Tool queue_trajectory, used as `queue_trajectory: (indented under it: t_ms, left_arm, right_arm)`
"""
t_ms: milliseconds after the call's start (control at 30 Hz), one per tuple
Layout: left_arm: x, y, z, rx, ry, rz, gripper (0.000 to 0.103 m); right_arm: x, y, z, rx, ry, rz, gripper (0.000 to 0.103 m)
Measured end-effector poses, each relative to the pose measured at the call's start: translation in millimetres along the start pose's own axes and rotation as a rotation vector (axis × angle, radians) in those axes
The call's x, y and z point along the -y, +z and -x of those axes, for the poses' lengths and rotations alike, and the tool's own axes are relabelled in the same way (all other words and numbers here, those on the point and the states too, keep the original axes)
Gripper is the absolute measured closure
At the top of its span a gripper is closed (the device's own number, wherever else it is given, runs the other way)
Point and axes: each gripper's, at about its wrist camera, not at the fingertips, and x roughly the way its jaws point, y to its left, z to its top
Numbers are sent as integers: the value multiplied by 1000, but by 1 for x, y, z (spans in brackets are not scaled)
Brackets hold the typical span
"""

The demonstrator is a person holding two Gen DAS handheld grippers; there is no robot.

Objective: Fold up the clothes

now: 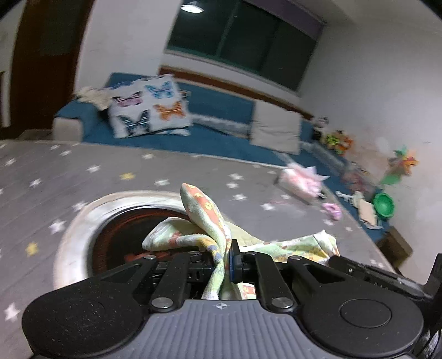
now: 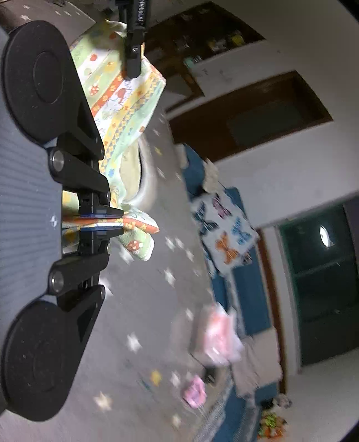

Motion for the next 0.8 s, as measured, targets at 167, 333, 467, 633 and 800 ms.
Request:
queue_trajectory:
  t_ms: [167, 333, 467, 633, 800]
  left_arm:
    - [41, 7, -33, -22, -70, -39, 94]
    - [77, 1, -72, -61, -105, -90, 94]
    - [97, -14, -100, -117, -93, -140, 94]
    - [102, -35, -121, -195, -45, -188, 92]
    - [99, -46, -125, -221, 1, -239, 88]
  right_arm:
    - [32, 19, 26, 68, -136, 16, 98]
    - [67, 26, 42, 103, -261, 25, 98]
    - [89, 21, 42, 100, -316, 21, 98]
    - [117, 3, 31, 46, -362, -28, 98]
    - [132, -11, 29, 9, -387, -68, 97]
